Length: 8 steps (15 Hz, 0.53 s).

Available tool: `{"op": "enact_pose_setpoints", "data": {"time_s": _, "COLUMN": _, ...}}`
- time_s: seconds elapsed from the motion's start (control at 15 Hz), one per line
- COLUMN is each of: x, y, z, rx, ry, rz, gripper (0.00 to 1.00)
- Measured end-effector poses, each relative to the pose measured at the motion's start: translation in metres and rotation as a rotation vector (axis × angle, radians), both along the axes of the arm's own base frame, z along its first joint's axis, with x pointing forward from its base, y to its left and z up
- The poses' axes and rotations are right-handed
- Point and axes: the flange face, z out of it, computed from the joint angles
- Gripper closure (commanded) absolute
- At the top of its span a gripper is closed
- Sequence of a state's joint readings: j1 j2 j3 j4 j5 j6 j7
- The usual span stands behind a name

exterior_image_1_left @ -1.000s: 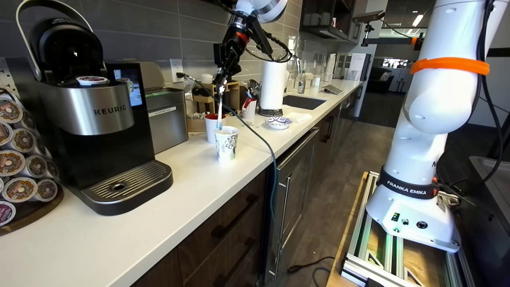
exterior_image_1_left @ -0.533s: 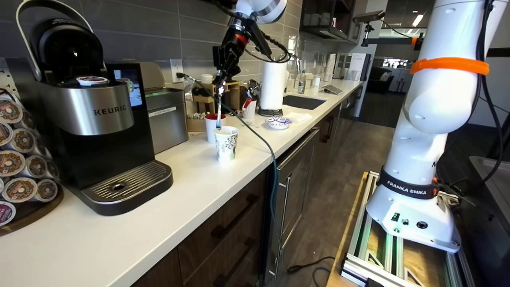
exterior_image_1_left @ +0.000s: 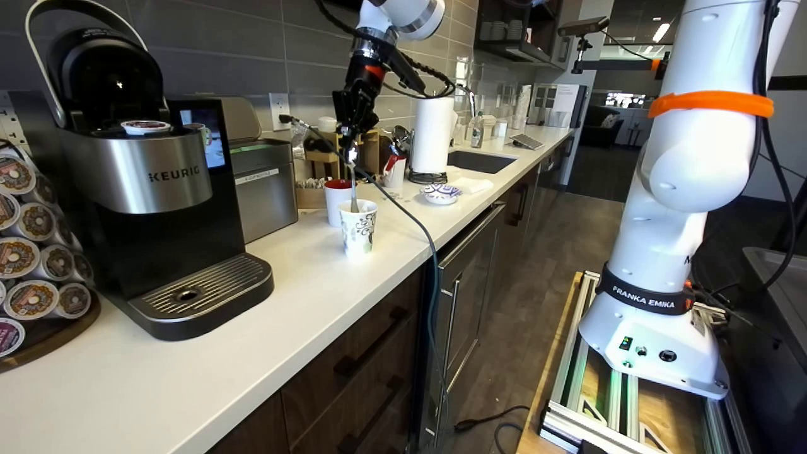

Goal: Remove the silver spoon from the mug on the left and put it in the coffee cup.

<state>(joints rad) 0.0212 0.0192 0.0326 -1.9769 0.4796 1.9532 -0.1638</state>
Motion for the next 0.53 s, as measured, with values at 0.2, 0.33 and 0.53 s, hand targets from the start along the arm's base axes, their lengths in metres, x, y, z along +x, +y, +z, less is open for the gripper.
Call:
{"op": "enact_pose_setpoints", "data": {"time_s": 0.2, "x": -0.001, "y": 0.016, "z": -0.01, "rx": -0.007, "ry": 0.025, "rz": 0.017, "gripper": 0.99}}
{"op": "enact_pose_setpoints", "data": {"time_s": 0.33, "x": -0.002, "y": 0.027, "z": -0.018, "rx": -0.01, "ry": 0.033, "rz": 0.023, "gripper": 0.99}}
{"op": "enact_pose_setpoints", "data": {"time_s": 0.53, "x": -0.001, "y": 0.039, "z": -0.033, "rx": -0.026, "ry": 0.016, "rz": 0.018, "gripper": 0.99}}
